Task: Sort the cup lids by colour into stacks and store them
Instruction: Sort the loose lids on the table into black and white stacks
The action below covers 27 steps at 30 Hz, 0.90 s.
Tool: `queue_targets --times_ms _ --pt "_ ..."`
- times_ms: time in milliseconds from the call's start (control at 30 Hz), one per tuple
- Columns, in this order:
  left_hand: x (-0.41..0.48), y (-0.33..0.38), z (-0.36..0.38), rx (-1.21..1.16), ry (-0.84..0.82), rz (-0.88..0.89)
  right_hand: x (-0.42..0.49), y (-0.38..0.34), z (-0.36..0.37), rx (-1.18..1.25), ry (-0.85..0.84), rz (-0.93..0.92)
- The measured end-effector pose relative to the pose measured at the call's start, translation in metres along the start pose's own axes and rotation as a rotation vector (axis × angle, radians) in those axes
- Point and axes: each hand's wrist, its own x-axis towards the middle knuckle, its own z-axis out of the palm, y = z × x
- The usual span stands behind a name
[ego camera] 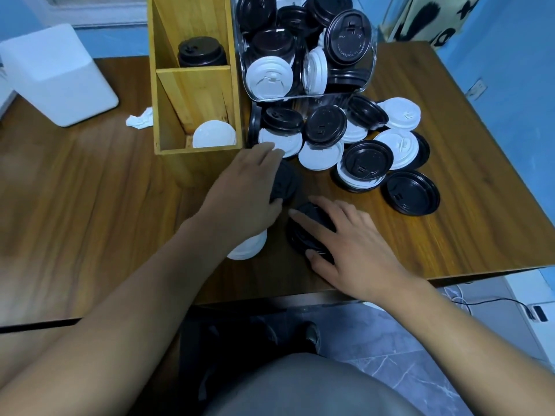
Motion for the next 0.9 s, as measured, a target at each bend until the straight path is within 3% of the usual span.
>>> queue_targets --times_ms 167,333,433,500,633,767,900 --pt "0.019 0.009 0.01 0.187 -0.133 -0.017 -0.015 0.023 -0.003 0.083 0.058 0.067" --pt "0.006 0.01 0.001 0.044 -0.029 0.002 -0.028 0.039 -0.009 0.135 0.116 0.057" --pt "-0.017 0.021 -0.002 -0.097 -0.116 0.075 -0.032 0.04 -0.014 0.198 0.211 0.034" --pt "-0.031 0.031 0.011 -0.086 -0.187 0.159 -0.031 0.036 -0.018 0.251 0.268 0.018" --pt "-0.047 0.032 0.035 0.02 -0.135 0.2 -0.02 0.03 -0.023 0.297 0.344 -0.016" --pt "-0.057 0.023 0.039 0.019 -0.046 0.18 0.009 0.026 -0.031 0.25 0.328 -0.048" --pt "-0.065 0.016 0.041 0.018 -0.001 0.112 0.062 0.018 -0.038 0.135 0.153 -0.116"
